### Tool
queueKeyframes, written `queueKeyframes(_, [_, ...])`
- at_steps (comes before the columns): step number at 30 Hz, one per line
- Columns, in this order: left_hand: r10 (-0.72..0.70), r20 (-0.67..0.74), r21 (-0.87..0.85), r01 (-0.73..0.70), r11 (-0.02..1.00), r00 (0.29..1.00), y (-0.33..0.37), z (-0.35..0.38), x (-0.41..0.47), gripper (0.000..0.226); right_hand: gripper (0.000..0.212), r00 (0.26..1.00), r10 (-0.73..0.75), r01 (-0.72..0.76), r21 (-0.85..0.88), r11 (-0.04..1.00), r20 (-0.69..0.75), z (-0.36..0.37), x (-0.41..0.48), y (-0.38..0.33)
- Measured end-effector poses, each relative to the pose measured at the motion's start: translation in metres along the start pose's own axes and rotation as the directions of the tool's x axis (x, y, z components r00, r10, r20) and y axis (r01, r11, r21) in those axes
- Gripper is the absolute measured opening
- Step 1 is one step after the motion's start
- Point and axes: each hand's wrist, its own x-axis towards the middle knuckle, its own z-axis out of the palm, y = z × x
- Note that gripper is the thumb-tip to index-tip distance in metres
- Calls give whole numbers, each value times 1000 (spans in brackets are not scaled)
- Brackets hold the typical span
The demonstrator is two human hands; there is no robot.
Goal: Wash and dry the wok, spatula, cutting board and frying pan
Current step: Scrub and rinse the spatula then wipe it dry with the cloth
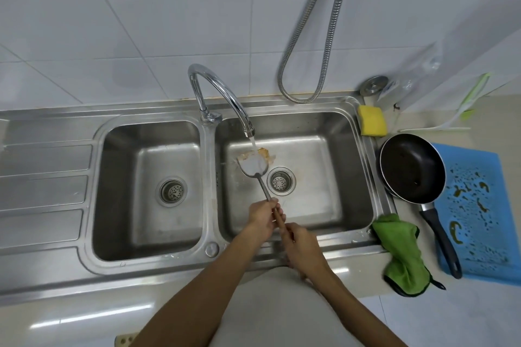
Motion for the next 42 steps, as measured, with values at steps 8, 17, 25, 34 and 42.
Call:
queueKeyframes(8, [53,-54,184,-42,982,997,43,-45,8,17,35,943,-57,61,1,998,-329,-121,100,-7])
queueKeyframes(17, [265,-86,636,-152,757,960,89,-77,-16,24,72,918,6,-200,-450,870,-398,-256,238,11])
queueKeyframes(25, [383,28,687,-296,664,923,92,-67,-28,16,66,907,141,-299,-368,881,-398,-256,275,31])
queueKeyframes(34, [305,97,541,-308,783,947,101,-34,-15,28,53,915,74,-163,-196,967,-397,-249,232,8])
queueKeyframes(42, [284,180,420,-335,843,942,122,5,-34,17,29,965,-128,133,6,991,-227,-156,141,-10])
